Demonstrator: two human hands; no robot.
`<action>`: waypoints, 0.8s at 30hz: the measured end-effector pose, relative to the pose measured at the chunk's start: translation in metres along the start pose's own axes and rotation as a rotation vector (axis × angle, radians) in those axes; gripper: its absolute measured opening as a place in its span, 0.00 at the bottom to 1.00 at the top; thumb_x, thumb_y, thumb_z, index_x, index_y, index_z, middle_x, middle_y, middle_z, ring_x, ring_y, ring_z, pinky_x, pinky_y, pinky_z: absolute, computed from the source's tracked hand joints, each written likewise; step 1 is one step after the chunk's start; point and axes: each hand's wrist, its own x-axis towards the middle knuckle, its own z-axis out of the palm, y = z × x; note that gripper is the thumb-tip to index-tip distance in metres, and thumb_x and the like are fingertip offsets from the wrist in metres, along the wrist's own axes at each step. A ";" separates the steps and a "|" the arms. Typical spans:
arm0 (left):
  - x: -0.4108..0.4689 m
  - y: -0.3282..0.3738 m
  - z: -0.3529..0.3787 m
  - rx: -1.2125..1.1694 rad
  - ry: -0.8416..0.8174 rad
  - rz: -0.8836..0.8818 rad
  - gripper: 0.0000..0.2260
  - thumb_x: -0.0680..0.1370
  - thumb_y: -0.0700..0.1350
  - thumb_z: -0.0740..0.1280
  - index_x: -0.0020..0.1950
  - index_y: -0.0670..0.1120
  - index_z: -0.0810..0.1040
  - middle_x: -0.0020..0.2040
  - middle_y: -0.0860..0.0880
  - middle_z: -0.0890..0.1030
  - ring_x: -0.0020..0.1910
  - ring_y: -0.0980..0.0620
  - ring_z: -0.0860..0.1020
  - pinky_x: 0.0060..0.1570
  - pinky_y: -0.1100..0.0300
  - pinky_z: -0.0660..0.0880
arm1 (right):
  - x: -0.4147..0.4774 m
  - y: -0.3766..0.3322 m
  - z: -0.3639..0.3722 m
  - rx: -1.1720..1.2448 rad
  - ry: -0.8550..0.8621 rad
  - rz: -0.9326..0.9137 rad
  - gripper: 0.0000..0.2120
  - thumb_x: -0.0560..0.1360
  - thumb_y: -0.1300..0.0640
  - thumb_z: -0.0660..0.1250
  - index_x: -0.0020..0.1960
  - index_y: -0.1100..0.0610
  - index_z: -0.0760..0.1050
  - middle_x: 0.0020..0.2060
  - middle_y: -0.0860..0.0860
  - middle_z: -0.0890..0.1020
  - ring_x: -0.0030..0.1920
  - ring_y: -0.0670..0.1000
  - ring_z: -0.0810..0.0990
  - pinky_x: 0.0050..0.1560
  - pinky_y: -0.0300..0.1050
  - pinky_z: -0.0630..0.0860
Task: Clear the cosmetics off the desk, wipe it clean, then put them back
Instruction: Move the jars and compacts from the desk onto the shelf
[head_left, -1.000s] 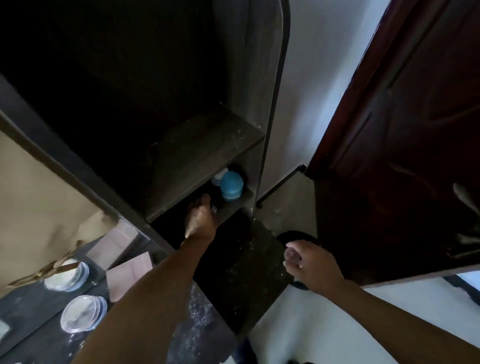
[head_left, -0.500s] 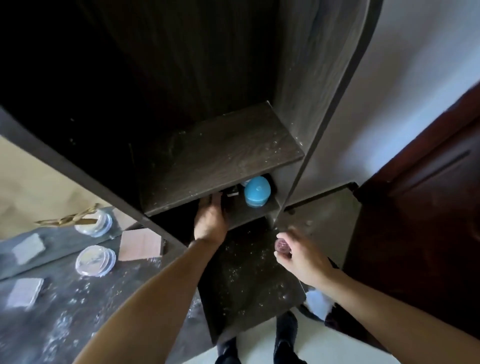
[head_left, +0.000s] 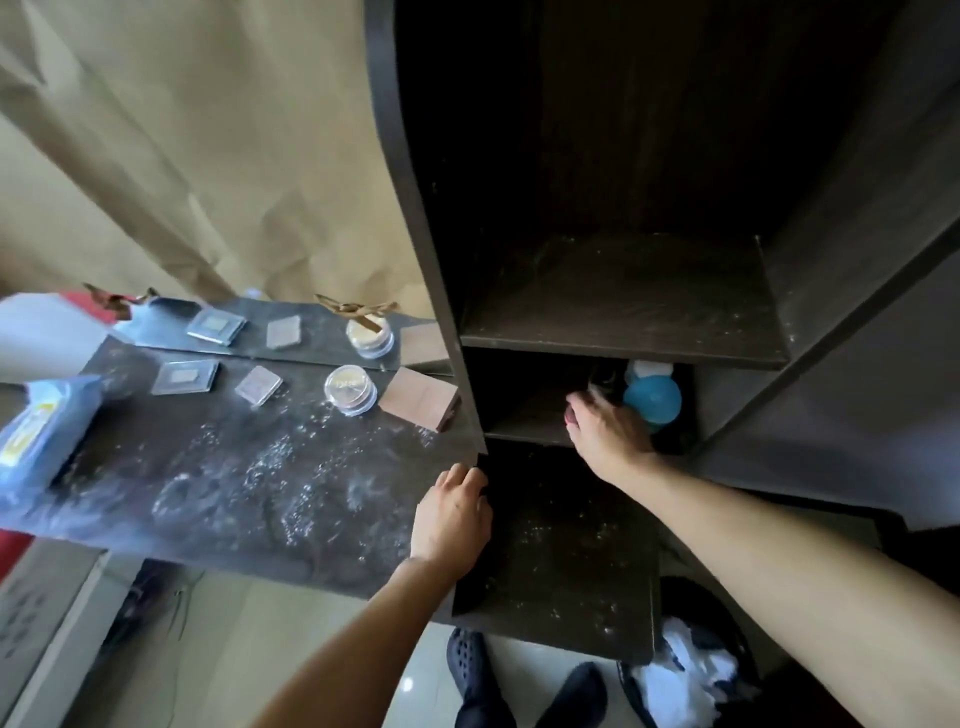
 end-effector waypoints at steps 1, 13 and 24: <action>-0.008 -0.002 -0.001 0.002 -0.004 -0.021 0.08 0.76 0.44 0.61 0.53 0.45 0.76 0.50 0.48 0.76 0.50 0.46 0.75 0.43 0.52 0.75 | 0.002 -0.001 0.002 -0.012 -0.015 0.009 0.15 0.80 0.54 0.58 0.65 0.55 0.69 0.63 0.56 0.73 0.50 0.60 0.80 0.45 0.49 0.75; -0.058 -0.054 -0.024 0.039 0.003 -0.131 0.10 0.76 0.44 0.59 0.54 0.46 0.75 0.52 0.48 0.77 0.51 0.45 0.76 0.45 0.50 0.75 | -0.025 -0.041 -0.007 -0.008 0.004 -0.037 0.18 0.77 0.49 0.62 0.65 0.50 0.68 0.62 0.51 0.71 0.47 0.57 0.81 0.42 0.49 0.74; -0.098 -0.169 -0.084 0.074 0.041 -0.065 0.09 0.78 0.49 0.58 0.55 0.48 0.73 0.52 0.50 0.76 0.48 0.47 0.77 0.43 0.54 0.73 | -0.054 -0.174 0.028 0.042 -0.028 -0.084 0.12 0.76 0.50 0.62 0.59 0.49 0.73 0.54 0.47 0.78 0.51 0.54 0.80 0.45 0.47 0.74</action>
